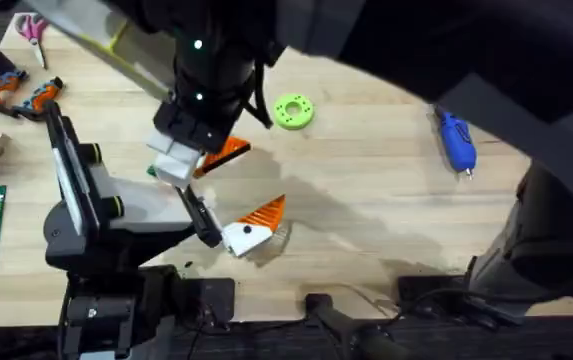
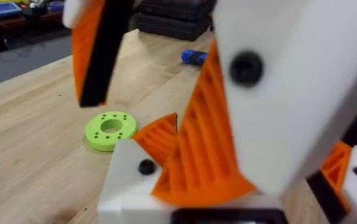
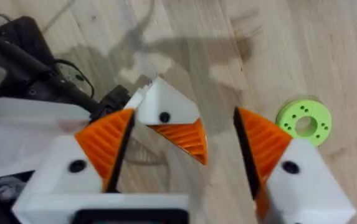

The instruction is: Pick up the gripper from the table and insert it into the empty holder that is missing its gripper. Then pick up a screw, insert it into the mounting hole, and use the screwdriver to tighten it. Finally, clean up the table by picking up the vegetable and placing it into the bucket.

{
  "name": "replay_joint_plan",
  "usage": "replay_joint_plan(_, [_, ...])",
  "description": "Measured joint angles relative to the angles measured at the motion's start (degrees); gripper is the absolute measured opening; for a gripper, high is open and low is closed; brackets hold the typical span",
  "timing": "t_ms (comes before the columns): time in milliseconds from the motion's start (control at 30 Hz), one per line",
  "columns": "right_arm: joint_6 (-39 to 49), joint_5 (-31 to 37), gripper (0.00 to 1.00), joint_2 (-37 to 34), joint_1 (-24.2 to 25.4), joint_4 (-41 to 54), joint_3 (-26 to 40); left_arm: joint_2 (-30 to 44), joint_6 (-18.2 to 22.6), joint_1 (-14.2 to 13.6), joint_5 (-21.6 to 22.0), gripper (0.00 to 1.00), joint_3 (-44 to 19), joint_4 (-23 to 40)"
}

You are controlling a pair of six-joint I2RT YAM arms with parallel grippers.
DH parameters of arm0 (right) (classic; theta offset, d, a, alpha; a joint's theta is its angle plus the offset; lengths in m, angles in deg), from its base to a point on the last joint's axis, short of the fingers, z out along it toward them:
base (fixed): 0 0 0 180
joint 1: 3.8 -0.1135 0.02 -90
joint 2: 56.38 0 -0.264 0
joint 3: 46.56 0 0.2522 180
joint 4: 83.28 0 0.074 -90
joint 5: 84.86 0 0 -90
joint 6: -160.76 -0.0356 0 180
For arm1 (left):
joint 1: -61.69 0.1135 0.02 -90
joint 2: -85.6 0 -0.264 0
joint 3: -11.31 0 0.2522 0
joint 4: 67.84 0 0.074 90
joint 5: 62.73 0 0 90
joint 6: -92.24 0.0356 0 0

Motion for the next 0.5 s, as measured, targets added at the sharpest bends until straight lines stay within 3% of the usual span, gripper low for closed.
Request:
replay_joint_plan(67, [0.0,-1.4,0.976,0.5,0.6,-0.9,0.0,0.0,0.1,0.0,-0.2,0.985,0.0,0.0])
replay_joint_plan(267, [0.0,-3.1,0.993,4.4,1.9,-1.5,0.0,0.0,0.1,0.0,-0.3,0.985,0.0,0.0])
replay_joint_plan(500, [0.0,3.5,0.995,8.7,2.6,0.6,0.1,0.0,0.1,0.0,-0.3,0.985,0.0,0.0])
